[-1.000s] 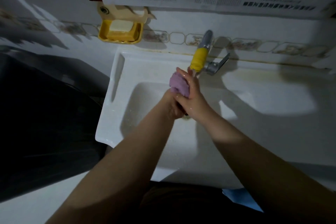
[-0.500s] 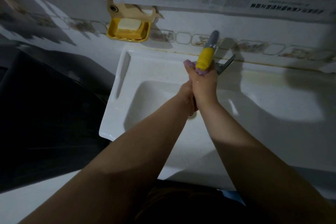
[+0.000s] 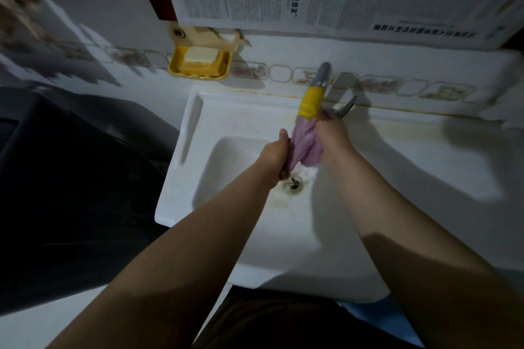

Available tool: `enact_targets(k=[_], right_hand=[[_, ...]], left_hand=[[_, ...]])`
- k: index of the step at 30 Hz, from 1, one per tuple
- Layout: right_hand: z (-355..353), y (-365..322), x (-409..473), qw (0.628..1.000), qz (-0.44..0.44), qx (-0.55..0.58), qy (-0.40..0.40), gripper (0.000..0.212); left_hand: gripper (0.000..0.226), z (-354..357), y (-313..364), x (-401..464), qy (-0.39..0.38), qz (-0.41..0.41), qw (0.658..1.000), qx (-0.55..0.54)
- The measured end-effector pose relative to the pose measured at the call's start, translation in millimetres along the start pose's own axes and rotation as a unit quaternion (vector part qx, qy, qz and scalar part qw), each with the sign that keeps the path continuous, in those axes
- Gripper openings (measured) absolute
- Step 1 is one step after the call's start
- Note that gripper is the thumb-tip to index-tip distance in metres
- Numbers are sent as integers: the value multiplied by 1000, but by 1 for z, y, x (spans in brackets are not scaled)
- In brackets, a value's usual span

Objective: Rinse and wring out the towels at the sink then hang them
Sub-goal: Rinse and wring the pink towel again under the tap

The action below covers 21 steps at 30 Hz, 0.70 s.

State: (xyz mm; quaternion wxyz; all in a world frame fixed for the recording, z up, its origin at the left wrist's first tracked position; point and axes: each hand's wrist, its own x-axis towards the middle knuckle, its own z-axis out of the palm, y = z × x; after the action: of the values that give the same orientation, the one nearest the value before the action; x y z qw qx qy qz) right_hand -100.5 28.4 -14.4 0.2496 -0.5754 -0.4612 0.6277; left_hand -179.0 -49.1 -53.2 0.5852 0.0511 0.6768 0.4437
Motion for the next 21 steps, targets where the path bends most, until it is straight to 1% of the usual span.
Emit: enact_targets(k=[1,2,3,4,6,7,9,10,12,13,14,15,16,17,18,19,20,21], right_hand=[[-11,2,1,998,-14,-62,6,17],[-23,7,8,995,-22,-95,12,13],[-36,6,9,992,-8,-129,1,16],[-48,7,14,988,-2,-157,-7,25],[-64,1,20,976,-5,-219,-3,48],[-67,-5,22,972,-11,-234,-9,53],[-62,-16,22,970,-22,-232,-64,38],[-59,-19,21,967,-28,-237,-86,39],[-61,-22,19,947,-27,-298,-115,60],[-67,-23,15,923,-36,-357,-139,61],[-74,-25,10,887,-42,-426,-172,51],[-80,-26,1,844,-35,-494,-207,41],[-83,-26,-6,798,-12,-552,-243,39],[-85,-25,-14,762,12,-585,-278,40],[-84,-22,-23,744,35,-588,-314,39],[-82,-20,-29,745,60,-568,-344,35],[-78,-17,-35,763,83,-529,-363,29],[-74,-15,-42,792,104,-474,-372,22]], left_hand=[[50,-9,0,-3,-35,2,999,-16],[44,-18,0,-6,-69,10,997,-46],[36,-26,2,-8,-106,18,992,-70],[28,-33,5,-12,-138,23,988,-72],[19,-36,11,-21,-161,38,985,-52],[18,-34,13,-25,-152,46,986,-44],[18,-27,17,-30,-120,60,991,-18],[20,-26,17,-31,-97,61,993,7],[26,-31,15,-30,-37,53,996,60],[26,-37,14,-29,-10,48,995,81],[24,-43,15,-28,8,49,994,96],[23,-49,14,-27,18,51,993,104],[25,-57,14,-23,27,52,992,113],[28,-63,12,-21,33,54,990,129],[31,-68,10,-20,39,59,984,161],[35,-74,8,-19,34,70,976,201],[44,-79,4,-18,13,88,966,244],[59,-84,1,-20,-29,108,950,291]])
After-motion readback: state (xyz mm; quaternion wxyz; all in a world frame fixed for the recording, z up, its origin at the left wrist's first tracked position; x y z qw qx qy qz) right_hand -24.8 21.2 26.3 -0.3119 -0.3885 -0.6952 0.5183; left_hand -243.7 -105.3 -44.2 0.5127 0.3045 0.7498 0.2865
